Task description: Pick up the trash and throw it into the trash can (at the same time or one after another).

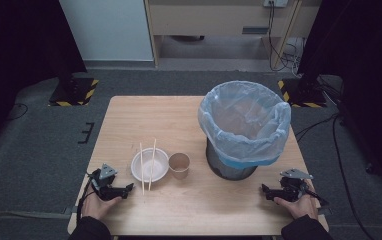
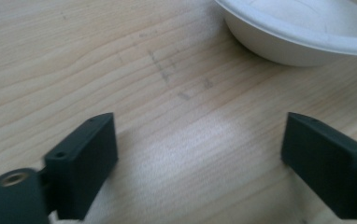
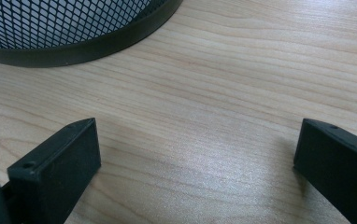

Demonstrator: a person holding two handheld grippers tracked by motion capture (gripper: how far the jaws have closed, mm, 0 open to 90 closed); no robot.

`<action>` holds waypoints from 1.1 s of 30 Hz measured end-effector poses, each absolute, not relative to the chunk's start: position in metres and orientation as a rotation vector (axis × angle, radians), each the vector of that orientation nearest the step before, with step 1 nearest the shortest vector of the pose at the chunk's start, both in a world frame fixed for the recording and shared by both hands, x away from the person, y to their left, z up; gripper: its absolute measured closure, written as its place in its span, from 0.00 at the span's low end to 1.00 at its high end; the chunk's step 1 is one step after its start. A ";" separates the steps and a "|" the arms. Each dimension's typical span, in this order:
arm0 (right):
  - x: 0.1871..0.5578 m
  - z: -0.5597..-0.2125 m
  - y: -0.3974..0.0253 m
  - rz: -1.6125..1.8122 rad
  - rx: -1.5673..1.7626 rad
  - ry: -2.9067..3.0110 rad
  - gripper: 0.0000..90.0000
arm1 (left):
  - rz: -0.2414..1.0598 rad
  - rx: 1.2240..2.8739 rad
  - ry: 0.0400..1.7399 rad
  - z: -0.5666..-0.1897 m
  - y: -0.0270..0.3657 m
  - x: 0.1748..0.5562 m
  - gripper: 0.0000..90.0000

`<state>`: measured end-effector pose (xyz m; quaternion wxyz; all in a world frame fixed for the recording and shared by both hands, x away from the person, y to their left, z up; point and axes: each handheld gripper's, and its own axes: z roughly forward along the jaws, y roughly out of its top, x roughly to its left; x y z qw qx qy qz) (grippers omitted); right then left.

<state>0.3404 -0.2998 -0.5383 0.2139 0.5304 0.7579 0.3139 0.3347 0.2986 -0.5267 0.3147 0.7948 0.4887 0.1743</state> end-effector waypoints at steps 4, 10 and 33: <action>0.340 -0.538 -0.300 0.876 1.478 2.102 0.01 | 0.480 2.028 1.329 -0.515 0.303 0.327 0.20; 0.340 -0.538 -0.300 0.875 1.476 2.104 0.01 | 0.552 1.899 1.344 -0.501 0.306 0.322 0.20; 0.343 -0.539 -0.301 0.883 1.443 2.128 0.01 | 0.656 1.624 1.223 -0.443 0.293 0.322 0.28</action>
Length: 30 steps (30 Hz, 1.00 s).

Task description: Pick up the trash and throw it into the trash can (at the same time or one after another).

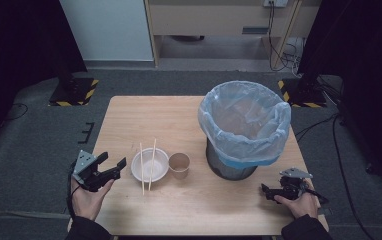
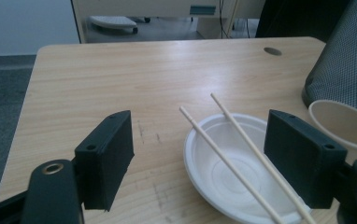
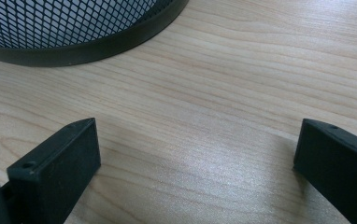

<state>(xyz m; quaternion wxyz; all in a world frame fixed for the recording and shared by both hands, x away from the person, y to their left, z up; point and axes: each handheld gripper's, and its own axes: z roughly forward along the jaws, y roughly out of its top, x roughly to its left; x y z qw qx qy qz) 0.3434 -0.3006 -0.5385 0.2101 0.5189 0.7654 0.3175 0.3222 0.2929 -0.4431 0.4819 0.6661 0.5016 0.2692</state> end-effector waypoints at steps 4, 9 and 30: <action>0.344 -0.538 -0.301 0.883 1.433 2.135 0.01 | 0.656 1.646 1.219 -0.441 0.285 0.328 0.31; 0.344 -0.538 -0.301 0.884 1.429 2.138 0.01 | 0.633 1.691 1.233 -0.447 0.271 0.336 0.38; 0.344 -0.538 -0.299 0.908 1.399 2.156 0.04 | 0.594 1.948 1.346 -0.487 0.223 0.368 0.67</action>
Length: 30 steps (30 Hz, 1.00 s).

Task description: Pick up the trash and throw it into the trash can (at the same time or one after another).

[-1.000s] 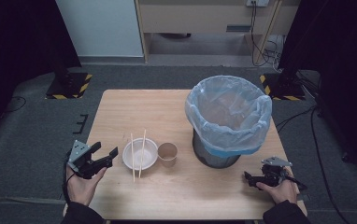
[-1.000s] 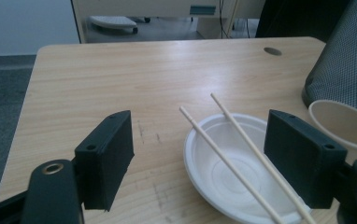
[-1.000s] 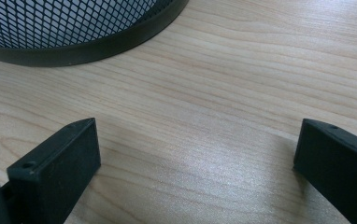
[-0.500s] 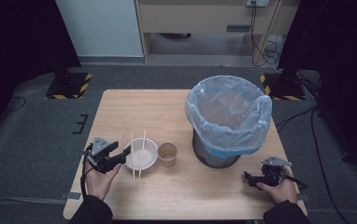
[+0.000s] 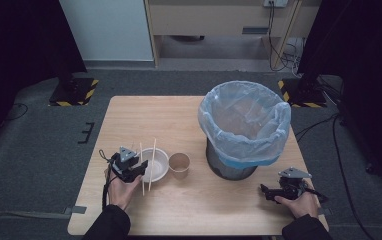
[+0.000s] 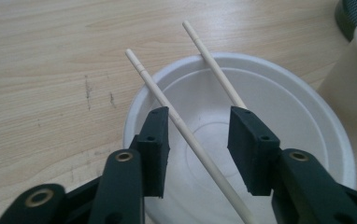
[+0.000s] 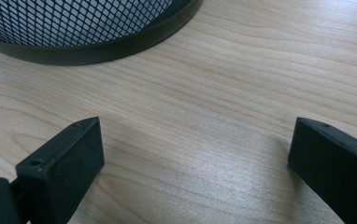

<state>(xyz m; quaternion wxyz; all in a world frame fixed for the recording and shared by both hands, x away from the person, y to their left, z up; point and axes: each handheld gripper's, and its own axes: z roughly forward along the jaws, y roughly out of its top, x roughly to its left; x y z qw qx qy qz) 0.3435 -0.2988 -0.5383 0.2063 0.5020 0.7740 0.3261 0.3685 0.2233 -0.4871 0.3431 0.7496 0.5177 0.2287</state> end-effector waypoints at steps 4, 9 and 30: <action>0.344 -0.538 -0.299 0.908 1.390 2.160 0.04 | 0.591 1.961 1.384 -0.490 0.221 0.372 0.71; 0.344 -0.538 -0.299 0.911 1.391 2.163 0.05 | 0.564 1.960 1.394 -0.492 0.223 0.374 0.78; 0.344 -0.538 -0.299 0.916 1.369 2.178 0.04 | 0.550 1.898 1.410 -0.477 0.230 0.375 0.95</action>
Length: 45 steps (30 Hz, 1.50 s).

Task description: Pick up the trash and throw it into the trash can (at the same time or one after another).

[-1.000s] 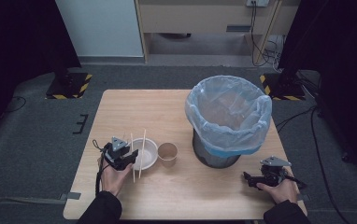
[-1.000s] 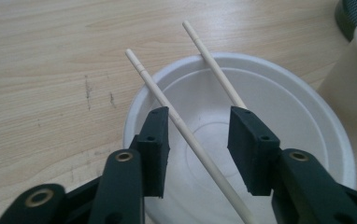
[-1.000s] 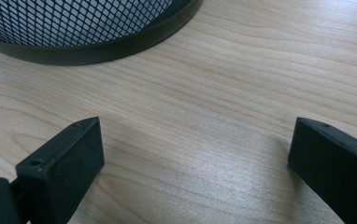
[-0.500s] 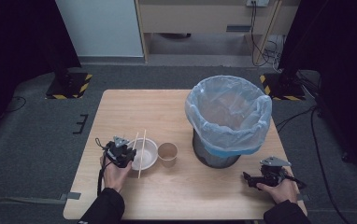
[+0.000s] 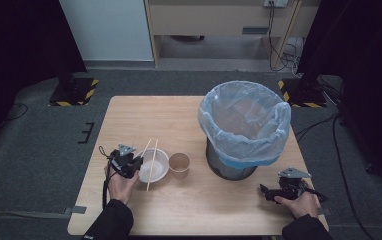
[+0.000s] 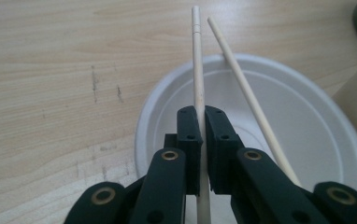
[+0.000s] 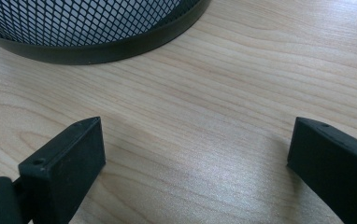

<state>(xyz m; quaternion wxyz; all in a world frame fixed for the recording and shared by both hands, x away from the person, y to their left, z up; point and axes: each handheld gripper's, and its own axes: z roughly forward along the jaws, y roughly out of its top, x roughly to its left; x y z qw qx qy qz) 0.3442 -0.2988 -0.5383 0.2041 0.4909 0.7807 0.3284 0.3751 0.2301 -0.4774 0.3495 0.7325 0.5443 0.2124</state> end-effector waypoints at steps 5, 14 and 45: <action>0.344 -0.538 -0.299 0.918 1.367 2.182 0.04 | 0.570 1.835 1.347 -0.458 0.236 0.368 0.95; 0.345 -0.539 -0.298 0.917 1.367 2.185 0.03 | 0.600 1.745 1.270 -0.430 0.242 0.357 0.95; 0.345 -0.539 -0.298 0.915 1.365 2.190 0.03 | 0.670 1.544 1.037 -0.328 0.238 0.346 0.95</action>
